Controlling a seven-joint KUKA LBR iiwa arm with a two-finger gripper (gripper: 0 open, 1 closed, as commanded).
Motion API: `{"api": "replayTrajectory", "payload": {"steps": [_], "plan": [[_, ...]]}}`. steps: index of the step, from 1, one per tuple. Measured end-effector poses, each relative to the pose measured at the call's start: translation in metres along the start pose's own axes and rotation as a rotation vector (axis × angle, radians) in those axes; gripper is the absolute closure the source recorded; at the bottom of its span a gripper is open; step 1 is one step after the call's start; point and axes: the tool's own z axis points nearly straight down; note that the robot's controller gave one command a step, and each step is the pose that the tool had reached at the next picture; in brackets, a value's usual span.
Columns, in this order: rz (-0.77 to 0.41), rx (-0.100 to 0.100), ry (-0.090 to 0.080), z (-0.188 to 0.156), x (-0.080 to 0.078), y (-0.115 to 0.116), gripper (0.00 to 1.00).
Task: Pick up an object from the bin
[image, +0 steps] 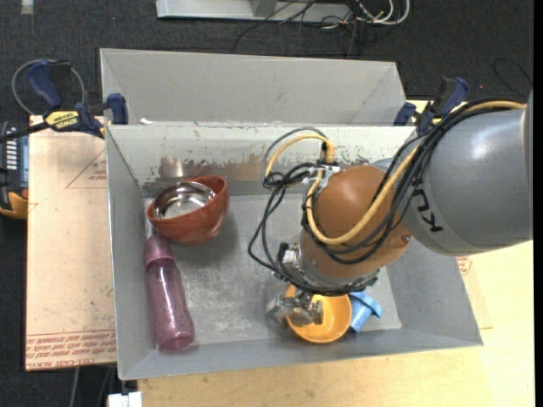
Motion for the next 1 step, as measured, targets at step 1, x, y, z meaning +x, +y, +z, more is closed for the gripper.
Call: {"api": "replayTrajectory", "payload": {"steps": [1], "plan": [[0.002,-0.001,-0.001,-0.0183,-0.0008,0.0004,1.0]]}}
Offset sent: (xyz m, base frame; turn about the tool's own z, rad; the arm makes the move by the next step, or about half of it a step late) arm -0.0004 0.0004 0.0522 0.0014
